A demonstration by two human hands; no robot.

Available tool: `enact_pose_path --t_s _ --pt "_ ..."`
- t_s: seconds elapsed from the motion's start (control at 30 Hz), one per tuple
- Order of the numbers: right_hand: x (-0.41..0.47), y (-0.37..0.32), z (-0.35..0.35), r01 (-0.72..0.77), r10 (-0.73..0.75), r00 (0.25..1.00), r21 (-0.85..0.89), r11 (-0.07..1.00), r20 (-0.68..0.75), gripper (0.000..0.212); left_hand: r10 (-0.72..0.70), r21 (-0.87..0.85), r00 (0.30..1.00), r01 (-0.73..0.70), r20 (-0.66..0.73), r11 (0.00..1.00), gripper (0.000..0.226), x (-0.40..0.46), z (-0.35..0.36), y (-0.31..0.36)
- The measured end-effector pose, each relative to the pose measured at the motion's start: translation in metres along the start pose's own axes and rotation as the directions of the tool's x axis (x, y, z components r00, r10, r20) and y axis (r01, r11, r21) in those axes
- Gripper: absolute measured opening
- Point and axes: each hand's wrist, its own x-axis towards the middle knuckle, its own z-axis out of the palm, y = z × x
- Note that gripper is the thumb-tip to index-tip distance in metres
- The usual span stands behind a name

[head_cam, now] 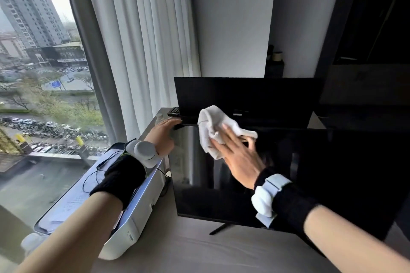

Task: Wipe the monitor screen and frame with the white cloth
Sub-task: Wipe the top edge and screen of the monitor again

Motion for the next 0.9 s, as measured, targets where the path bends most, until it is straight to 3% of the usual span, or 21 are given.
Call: enact_pose_path --t_s 0.1,0.2,0.37,0.5,0.6,0.77,0.83,0.9 --pt "0.026 -0.033 0.022 0.07 -0.068 0.997 -0.091 0.993 0.027 0.072 -0.038 -0.129 0.999 0.04 0.016 0.991 0.052 -0.002 -0.003 0.001" --pt "0.039 -0.061 0.047 0.12 -0.117 0.992 -0.091 0.989 0.037 0.076 -0.094 -0.339 0.99 0.125 0.105 0.933 0.053 -0.003 -0.009 -0.001" --pt "0.015 -0.081 0.096 0.322 -0.294 0.935 -0.126 0.938 0.197 0.068 -0.034 -0.196 0.992 0.056 0.118 0.979 0.065 0.001 -0.016 -0.004" --pt "-0.034 -0.062 0.115 0.398 -0.339 0.889 -0.154 0.904 0.307 0.073 0.025 -0.106 0.994 -0.013 0.105 0.994 0.062 -0.005 -0.012 -0.006" --pt "-0.05 -0.04 0.104 0.307 -0.273 0.94 -0.161 0.938 0.202 0.066 0.075 -0.086 0.996 -0.071 0.052 0.994 0.061 -0.012 -0.007 -0.009" --pt "-0.008 -0.031 0.062 -0.035 0.024 0.998 -0.176 0.984 -0.061 0.058 0.056 -0.171 0.998 -0.057 -0.011 0.984 0.057 -0.014 -0.001 -0.009" --pt "0.012 -0.044 0.056 -0.046 0.033 0.996 -0.173 0.984 -0.079 0.057 0.072 -0.176 0.997 -0.074 -0.016 0.982 0.057 -0.014 -0.001 -0.009" --pt "0.019 -0.062 0.065 0.052 -0.058 0.998 -0.178 0.983 -0.029 0.056 0.076 -0.18 0.997 -0.08 -0.03 0.98 0.056 -0.015 -0.001 -0.011"
